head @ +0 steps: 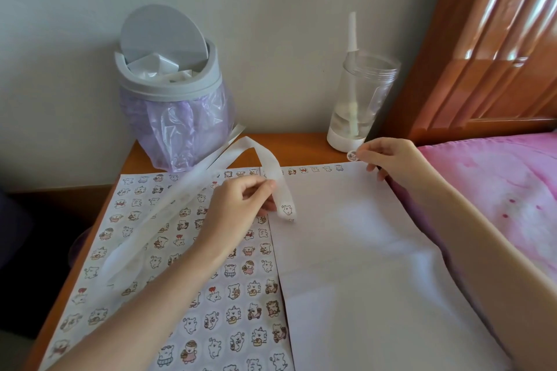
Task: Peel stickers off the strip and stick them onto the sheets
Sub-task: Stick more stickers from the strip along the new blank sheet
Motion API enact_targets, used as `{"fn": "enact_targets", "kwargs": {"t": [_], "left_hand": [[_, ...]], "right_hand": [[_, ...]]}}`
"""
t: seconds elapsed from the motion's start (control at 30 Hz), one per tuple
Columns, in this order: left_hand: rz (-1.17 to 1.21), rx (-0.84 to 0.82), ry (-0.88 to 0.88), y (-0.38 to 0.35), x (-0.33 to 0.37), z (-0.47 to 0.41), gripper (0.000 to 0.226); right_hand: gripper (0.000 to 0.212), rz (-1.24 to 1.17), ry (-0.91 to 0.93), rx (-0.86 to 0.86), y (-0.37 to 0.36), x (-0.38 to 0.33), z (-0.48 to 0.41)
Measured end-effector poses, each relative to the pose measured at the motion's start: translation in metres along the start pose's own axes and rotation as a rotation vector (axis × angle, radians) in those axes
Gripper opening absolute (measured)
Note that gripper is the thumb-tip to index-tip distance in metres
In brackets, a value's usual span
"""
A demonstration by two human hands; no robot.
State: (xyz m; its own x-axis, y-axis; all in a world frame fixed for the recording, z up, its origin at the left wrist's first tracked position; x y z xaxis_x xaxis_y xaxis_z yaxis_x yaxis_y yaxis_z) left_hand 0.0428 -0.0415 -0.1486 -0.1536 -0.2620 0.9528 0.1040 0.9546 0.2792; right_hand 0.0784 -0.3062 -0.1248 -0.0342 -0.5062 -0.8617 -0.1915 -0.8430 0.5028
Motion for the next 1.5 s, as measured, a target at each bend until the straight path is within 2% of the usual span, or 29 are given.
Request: {"fn": "enact_targets", "kwargs": {"t": [0.2,0.3,0.6,0.97,1.5], "left_hand": [[-0.028,-0.004,-0.002,0.000,-0.001,-0.001,0.014],[-0.033,-0.001,0.000,0.000,-0.002,-0.001,0.015],[-0.062,0.000,0.002,-0.001,-0.005,-0.003,0.015],[-0.087,-0.003,-0.008,-0.001,-0.004,-0.003,0.016],[-0.104,0.001,-0.014,-0.001,-0.004,-0.003,0.016]], "right_hand": [[0.004,0.100,-0.034,-0.084,-0.001,0.013,-0.015],[0.010,0.152,-0.037,-0.093,-0.003,0.017,-0.018],[0.004,0.182,0.002,-0.059,-0.006,0.019,-0.020],[0.011,0.268,0.082,-0.024,-0.008,0.023,-0.023],[0.006,0.321,0.125,0.025,-0.011,0.022,-0.021]]}}
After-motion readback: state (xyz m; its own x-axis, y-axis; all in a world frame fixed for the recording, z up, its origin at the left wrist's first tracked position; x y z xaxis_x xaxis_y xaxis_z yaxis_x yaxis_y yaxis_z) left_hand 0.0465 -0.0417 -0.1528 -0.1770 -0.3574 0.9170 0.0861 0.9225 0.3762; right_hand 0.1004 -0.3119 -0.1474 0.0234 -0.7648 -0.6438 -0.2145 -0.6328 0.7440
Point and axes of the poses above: each hand's wrist, its own z-axis away from the middle knuckle, its own y-axis out of the back of the hand, x = y × z, the point moved 4 cm from there along -z, towards the middle knuckle
